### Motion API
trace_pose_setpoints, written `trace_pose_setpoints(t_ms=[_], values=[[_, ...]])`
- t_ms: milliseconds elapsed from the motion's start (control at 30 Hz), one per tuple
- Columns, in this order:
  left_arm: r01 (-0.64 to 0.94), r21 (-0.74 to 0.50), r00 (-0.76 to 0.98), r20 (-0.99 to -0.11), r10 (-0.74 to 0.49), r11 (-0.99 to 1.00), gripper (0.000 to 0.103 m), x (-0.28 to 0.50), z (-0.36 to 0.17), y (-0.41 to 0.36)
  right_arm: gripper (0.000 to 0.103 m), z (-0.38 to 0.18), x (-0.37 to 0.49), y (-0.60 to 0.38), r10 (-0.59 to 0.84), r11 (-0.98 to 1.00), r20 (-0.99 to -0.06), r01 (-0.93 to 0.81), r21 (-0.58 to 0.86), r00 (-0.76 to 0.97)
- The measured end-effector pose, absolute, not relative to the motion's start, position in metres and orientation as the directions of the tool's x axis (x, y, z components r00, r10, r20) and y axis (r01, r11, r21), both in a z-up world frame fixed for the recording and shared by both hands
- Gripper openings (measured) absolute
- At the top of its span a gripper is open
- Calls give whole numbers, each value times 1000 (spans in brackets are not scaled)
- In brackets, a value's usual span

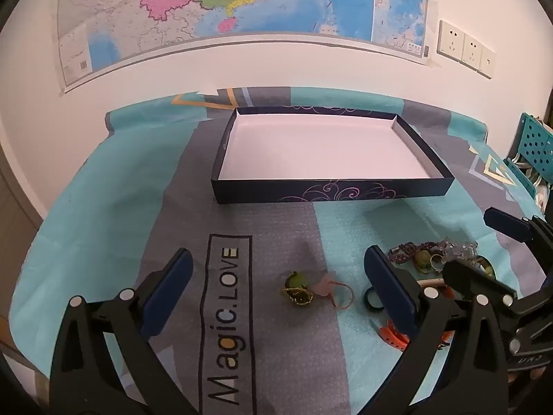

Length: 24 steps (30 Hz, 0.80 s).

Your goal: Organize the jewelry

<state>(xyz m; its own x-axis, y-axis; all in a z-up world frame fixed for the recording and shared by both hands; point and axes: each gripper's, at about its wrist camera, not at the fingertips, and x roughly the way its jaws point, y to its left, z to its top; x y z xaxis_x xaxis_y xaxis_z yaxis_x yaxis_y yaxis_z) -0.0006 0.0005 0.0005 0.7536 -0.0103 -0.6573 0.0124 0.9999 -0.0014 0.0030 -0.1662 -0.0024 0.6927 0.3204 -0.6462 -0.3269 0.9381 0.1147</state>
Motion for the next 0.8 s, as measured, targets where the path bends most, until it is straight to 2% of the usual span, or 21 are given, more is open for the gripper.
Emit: trace_pose_setpoints(t_ms=[200,800], values=[[17,1,751,-660,-12,1000,98,-3,1,2,97,3,-4,-158,278,941,-634,-338,28,722],[19,22,755,-656,0,1000,98,-8,0,-4,97,9,-5,-167,324,934,-641,-345,98,695]])
